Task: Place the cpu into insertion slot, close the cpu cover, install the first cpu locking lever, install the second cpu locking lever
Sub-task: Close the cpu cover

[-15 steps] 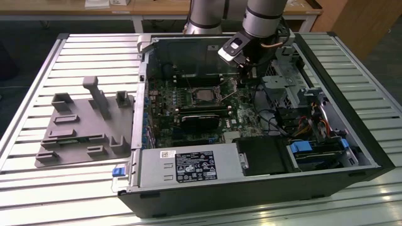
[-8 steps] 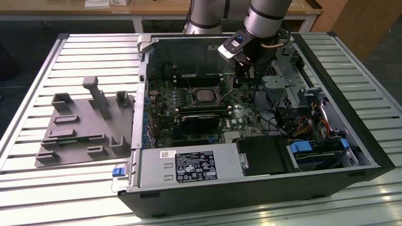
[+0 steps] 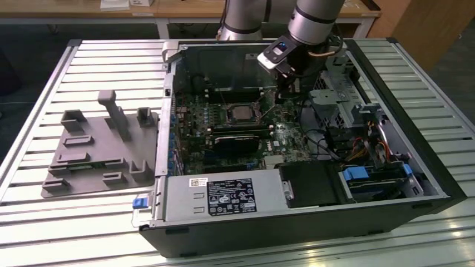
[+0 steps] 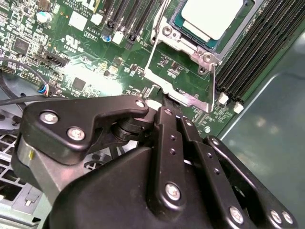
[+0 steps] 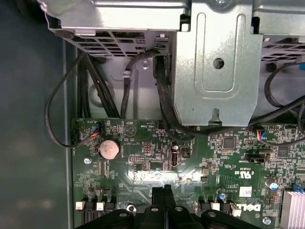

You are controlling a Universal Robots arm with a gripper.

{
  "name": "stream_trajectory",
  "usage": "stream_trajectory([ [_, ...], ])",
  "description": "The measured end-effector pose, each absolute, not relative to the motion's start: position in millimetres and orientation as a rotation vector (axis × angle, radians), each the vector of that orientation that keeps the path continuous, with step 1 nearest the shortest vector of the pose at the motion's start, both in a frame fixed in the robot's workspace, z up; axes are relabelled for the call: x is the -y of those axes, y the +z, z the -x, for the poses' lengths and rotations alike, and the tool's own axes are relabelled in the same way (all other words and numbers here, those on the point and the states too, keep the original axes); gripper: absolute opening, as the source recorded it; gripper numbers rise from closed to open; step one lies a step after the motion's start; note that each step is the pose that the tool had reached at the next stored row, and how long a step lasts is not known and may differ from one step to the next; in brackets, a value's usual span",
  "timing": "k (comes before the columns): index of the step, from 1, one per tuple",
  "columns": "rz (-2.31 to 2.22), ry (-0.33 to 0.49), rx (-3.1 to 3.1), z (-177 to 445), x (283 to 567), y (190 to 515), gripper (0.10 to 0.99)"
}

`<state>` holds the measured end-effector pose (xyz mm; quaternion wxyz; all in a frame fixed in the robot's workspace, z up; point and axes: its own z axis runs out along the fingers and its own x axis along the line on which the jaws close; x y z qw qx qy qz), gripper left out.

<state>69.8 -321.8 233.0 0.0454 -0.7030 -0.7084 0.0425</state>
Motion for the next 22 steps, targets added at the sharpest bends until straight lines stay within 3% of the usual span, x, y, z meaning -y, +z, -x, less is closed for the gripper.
stream_trajectory([
  [22,2.166,0.091,2.183,-35,322,233,0.106],
])
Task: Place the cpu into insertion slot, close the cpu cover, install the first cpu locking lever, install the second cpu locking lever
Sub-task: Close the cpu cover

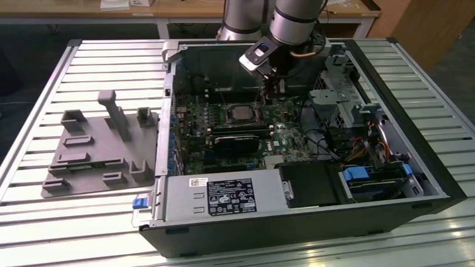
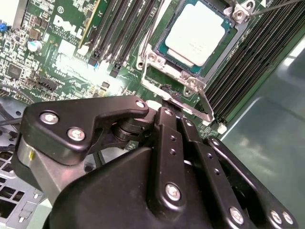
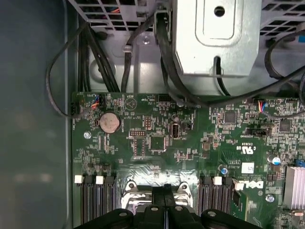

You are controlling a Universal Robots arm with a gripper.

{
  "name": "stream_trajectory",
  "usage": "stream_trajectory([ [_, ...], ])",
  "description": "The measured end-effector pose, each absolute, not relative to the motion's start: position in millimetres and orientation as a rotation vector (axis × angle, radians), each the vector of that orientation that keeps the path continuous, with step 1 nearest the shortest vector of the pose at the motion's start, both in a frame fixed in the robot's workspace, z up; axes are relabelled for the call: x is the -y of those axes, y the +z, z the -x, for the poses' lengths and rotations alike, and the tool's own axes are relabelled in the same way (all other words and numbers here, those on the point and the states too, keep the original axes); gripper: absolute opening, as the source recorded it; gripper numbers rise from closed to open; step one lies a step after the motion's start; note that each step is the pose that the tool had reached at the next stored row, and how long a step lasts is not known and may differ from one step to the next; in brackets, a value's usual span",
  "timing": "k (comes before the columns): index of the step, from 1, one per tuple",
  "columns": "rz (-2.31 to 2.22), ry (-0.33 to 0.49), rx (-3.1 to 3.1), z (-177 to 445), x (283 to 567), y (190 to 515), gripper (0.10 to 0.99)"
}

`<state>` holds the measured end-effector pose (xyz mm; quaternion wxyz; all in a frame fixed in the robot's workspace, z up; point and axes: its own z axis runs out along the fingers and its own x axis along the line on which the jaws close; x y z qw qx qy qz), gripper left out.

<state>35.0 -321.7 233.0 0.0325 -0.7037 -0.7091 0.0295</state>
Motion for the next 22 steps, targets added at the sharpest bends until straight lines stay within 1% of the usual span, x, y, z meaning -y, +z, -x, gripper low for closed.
stream_trajectory([
  [16,2.176,0.071,2.193,-17,322,233,0.106],
  [22,2.187,0.047,2.205,-9,322,233,0.106],
])
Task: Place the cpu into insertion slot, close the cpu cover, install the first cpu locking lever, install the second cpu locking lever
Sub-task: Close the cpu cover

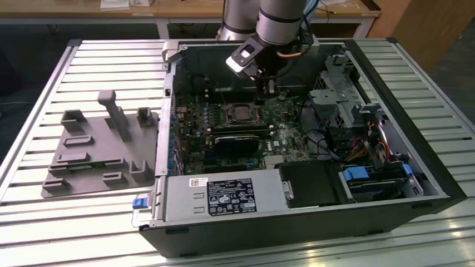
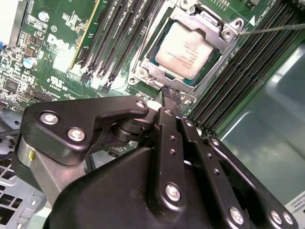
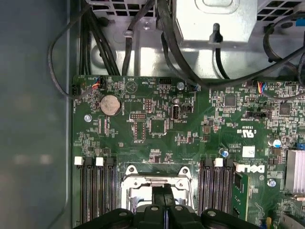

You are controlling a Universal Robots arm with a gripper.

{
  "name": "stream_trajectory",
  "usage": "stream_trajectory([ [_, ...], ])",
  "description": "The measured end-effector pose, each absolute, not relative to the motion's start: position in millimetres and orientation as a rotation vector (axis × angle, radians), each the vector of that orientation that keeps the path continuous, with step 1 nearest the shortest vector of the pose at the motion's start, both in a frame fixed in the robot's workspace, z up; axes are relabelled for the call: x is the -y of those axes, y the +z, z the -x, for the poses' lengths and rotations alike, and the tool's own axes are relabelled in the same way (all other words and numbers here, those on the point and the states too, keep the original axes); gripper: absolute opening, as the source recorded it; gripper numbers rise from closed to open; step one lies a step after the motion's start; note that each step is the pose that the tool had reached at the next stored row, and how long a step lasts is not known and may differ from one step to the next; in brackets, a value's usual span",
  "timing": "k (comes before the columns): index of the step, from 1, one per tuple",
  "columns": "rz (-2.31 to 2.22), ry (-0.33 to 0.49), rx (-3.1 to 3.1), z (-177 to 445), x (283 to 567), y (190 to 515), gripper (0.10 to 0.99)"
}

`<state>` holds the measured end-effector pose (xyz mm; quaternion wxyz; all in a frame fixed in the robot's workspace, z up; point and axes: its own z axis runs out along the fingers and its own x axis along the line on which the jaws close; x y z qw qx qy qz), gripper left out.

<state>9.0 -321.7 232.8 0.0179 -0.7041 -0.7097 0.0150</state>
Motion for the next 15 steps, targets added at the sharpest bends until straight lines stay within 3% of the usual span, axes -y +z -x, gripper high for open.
stream_trajectory([
  [15,2.21,-0.01,2.234,19,322,228,0.106],
])
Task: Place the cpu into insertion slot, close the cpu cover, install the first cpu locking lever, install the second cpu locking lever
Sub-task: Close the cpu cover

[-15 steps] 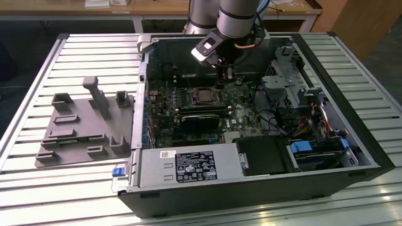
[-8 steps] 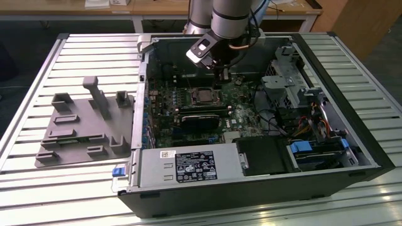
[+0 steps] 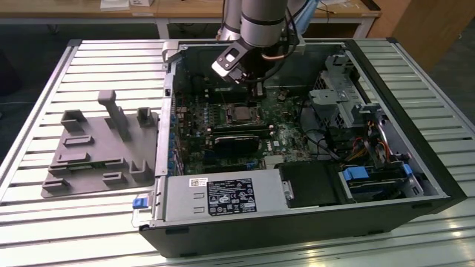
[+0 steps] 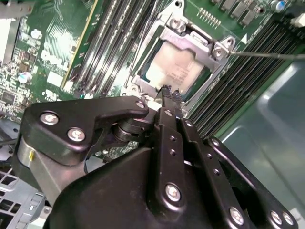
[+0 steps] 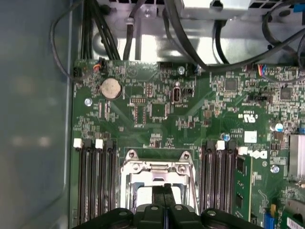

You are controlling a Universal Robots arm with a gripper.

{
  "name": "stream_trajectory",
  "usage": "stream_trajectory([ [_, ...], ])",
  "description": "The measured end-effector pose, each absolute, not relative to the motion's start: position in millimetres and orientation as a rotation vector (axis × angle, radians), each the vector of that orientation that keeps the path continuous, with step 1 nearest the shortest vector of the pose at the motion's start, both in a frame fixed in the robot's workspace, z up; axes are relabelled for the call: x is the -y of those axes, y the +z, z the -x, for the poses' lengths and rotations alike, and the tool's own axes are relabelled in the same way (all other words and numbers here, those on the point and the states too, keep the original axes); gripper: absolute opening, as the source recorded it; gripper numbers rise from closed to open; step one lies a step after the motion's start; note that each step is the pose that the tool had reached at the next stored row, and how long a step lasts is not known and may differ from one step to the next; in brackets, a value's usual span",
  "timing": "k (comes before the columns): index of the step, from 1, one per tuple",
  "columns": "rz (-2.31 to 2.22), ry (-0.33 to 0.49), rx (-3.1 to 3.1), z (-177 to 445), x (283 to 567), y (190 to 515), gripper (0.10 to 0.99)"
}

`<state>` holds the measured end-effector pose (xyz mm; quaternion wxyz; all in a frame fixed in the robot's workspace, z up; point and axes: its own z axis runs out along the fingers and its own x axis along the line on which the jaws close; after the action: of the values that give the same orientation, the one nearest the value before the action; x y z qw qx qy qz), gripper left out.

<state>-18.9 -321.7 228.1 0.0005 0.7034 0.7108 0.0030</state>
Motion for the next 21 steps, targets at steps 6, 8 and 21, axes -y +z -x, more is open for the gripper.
stream_trajectory([
  [6,-2.205,0.017,-2.229,28,322,225,0.106],
  [8,-2.204,0.019,-2.229,31,322,224,0.106],
  [21,-2.2,0.023,-2.229,40,322,220,0.106],
])
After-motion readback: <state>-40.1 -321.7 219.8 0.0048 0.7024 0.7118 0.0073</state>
